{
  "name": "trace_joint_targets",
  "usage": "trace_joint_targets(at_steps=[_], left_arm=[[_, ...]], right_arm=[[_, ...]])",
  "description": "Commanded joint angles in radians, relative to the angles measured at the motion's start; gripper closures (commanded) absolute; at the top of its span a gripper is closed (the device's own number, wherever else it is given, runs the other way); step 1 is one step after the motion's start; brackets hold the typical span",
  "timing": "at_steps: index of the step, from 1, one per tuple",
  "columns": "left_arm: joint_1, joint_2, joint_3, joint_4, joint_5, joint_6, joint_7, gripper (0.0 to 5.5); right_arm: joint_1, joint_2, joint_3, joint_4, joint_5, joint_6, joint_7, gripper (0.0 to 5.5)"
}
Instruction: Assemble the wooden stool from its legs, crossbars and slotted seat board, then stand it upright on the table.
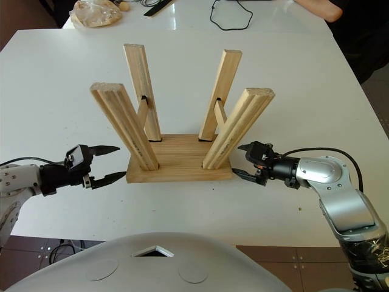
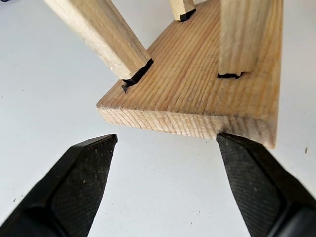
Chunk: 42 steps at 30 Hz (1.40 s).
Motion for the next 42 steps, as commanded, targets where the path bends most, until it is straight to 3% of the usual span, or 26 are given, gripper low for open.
trace_joint_targets(at_steps=[1, 28, 37, 40, 42], left_arm=[[-0.014, 0.013, 0.008, -0.033, -0.043, 0.011, -0.039, 1.74], [-0.058, 0.031, 0.128, -0.073, -0.188, 0.131, -0.065, 1.74], [-0.102, -0.010, -0.032, 0.328, 0.242, -0.195, 0.092, 1.74], [-0.132, -0.058, -0.056, 0.434, 0.298, -0.293, 0.143, 2.20], [-0.172, -0.099, -0.078, 0.495, 0.336, -0.340, 0.190, 2.50]], right_arm=[[-0.009, -0.013, -0.022, -0.039, 0.059, -0.010, 0.043, 1.98], [-0.015, -0.061, -0.153, -0.070, 0.148, -0.002, 0.084, 1.98], [0.088, -0.085, -0.051, 0.099, -0.067, -0.154, 0.052, 1.98], [0.108, -0.062, -0.029, 0.112, -0.064, -0.173, 0.061, 1.98], [0.112, -0.042, -0.011, 0.088, -0.040, -0.163, 0.065, 2.26]])
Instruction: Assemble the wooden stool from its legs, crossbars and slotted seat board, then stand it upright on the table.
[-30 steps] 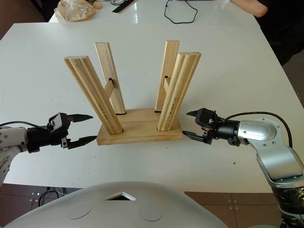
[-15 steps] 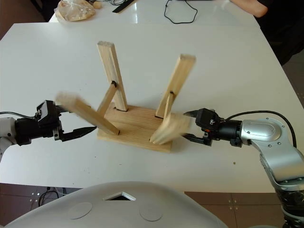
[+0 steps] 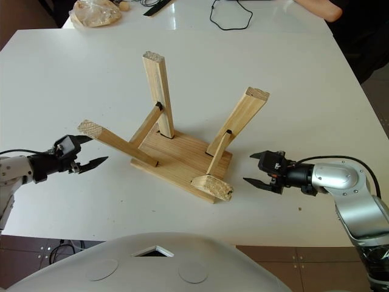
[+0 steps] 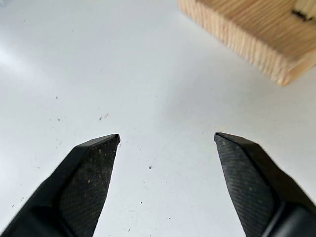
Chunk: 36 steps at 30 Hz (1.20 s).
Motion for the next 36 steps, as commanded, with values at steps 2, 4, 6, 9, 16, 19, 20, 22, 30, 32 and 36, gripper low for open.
trace_joint_targets(at_steps=[2, 4, 6, 9, 16, 19, 20, 22, 30, 32, 36], left_arm=[[-0.078, -0.078, -0.084, 0.127, 0.122, -0.151, 0.092, 2.73], [-0.069, -0.088, -0.131, 0.133, 0.163, -0.212, 0.089, 2.73], [-0.026, -0.084, -0.166, 0.109, 0.173, -0.250, 0.068, 2.73], [0.083, -0.038, -0.190, 0.058, 0.171, -0.298, 0.029, 2.73], [0.192, -0.037, -0.226, -0.093, 0.080, -0.223, 0.004, 2.73], [0.207, -0.033, -0.215, -0.196, -0.008, -0.129, -0.006, 2.73], [0.211, -0.026, -0.204, -0.224, -0.039, -0.097, -0.012, 2.73], [0.217, -0.012, -0.180, -0.266, -0.088, -0.042, -0.028, 2.73], [0.146, 0.018, -0.036, -0.220, -0.157, 0.050, -0.041, 2.73], [0.096, 0.008, -0.038, -0.166, -0.116, 0.037, -0.022, 2.73], [-0.062, -0.061, -0.114, 0.020, 0.032, -0.089, 0.051, 2.73]], right_arm=[[0.007, 0.042, 0.055, -0.048, 0.027, 0.011, 0.001, 2.55], [0.010, 0.059, 0.084, -0.059, 0.020, 0.023, -0.013, 2.60], [0.023, 0.075, 0.109, -0.074, 0.019, 0.036, -0.027, 2.60], [0.092, 0.089, 0.132, -0.116, 0.019, 0.051, -0.057, 2.60], [0.140, 0.147, 0.211, -0.161, 0.004, 0.070, -0.130, 2.60], [0.118, 0.143, 0.189, -0.177, 0.034, 0.087, -0.132, 2.60], [0.114, 0.135, 0.175, -0.185, 0.046, 0.093, -0.126, 2.60], [0.108, 0.120, 0.148, -0.192, 0.064, 0.097, -0.113, 2.60], [0.091, 0.100, 0.114, -0.143, 0.061, 0.078, -0.101, 2.60], [0.092, 0.099, 0.122, -0.141, 0.056, 0.074, -0.102, 2.60], [0.074, 0.106, 0.163, -0.123, 0.022, 0.063, -0.116, 2.60]])
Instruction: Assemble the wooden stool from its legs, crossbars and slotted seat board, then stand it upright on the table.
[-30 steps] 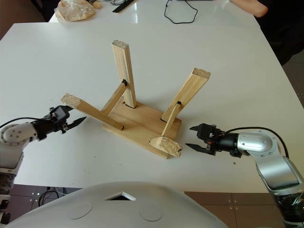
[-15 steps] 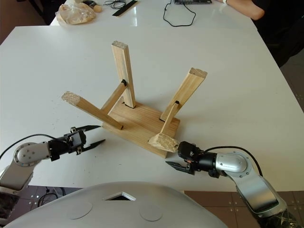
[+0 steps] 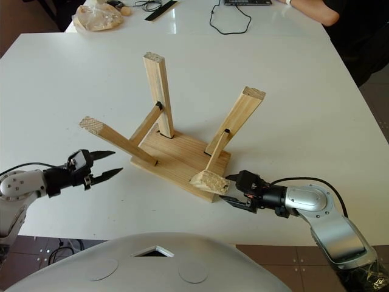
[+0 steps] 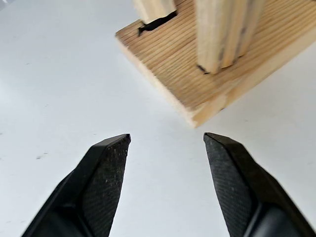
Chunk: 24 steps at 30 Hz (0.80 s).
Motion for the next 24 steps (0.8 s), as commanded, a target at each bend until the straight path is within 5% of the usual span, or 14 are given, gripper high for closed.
trace_joint_targets(at_steps=[1, 6, 14, 24], left_arm=[[-0.144, -0.070, -0.072, 0.166, 0.124, -0.111, 0.064, 2.73], [-0.131, -0.100, -0.133, 0.238, 0.198, -0.239, 0.070, 2.73], [0.030, -0.059, -0.156, -0.033, 0.027, -0.065, -0.032, 2.73], [0.223, -0.032, -0.010, -0.381, -0.183, 0.176, -0.023, 2.73]], right_arm=[[-0.030, 0.001, 0.045, 0.025, -0.046, -0.020, -0.009, 2.60], [-0.055, 0.001, 0.083, 0.045, -0.077, -0.035, -0.007, 2.60], [-0.076, 0.064, 0.097, -0.013, -0.040, 0.014, -0.053, 2.60], [-0.075, 0.035, -0.124, -0.183, 0.167, 0.127, 0.019, 2.60]])
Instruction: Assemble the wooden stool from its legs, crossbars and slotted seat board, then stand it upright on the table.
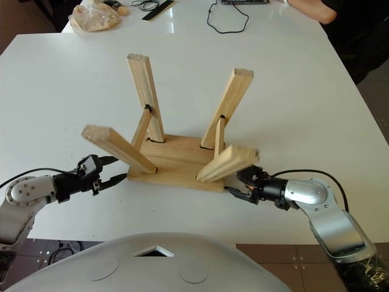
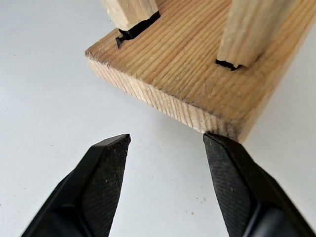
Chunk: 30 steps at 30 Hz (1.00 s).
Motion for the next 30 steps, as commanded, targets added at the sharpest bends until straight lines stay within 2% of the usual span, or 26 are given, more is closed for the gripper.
trace_joint_targets(at_steps=[1, 5, 9, 14, 21, 25, 30], left_arm=[[0.083, -0.004, 0.015, -0.170, -0.115, 0.029, -0.047, 2.73], [0.111, 0.009, 0.108, -0.256, -0.207, 0.093, -0.045, 2.73], [0.055, 0.029, 0.240, -0.320, -0.372, 0.187, -0.039, 2.73], [0.042, 0.058, 0.331, -0.364, -0.483, 0.262, -0.061, 2.73], [0.104, 0.085, 0.355, -0.355, -0.433, 0.257, -0.141, 2.73], [0.081, 0.087, 0.314, -0.235, -0.312, 0.194, -0.161, 2.73], [0.048, 0.093, 0.257, -0.100, -0.185, 0.098, -0.183, 2.73]], right_arm=[[-0.015, 0.015, -0.085, -0.144, 0.194, 0.013, 0.063, 2.60], [-0.019, -0.028, -0.196, -0.188, 0.284, 0.039, 0.112, 2.60], [-0.037, -0.067, -0.296, -0.214, 0.383, 0.070, 0.159, 2.60], [-0.063, -0.095, -0.364, -0.215, 0.457, 0.093, 0.183, 2.60], [-0.017, -0.116, -0.379, -0.187, 0.418, 0.070, 0.224, 2.60], [-0.011, -0.143, -0.302, -0.095, 0.291, -0.007, 0.249, 2.60], [-0.058, -0.144, -0.229, -0.016, 0.247, -0.062, 0.251, 2.60]])
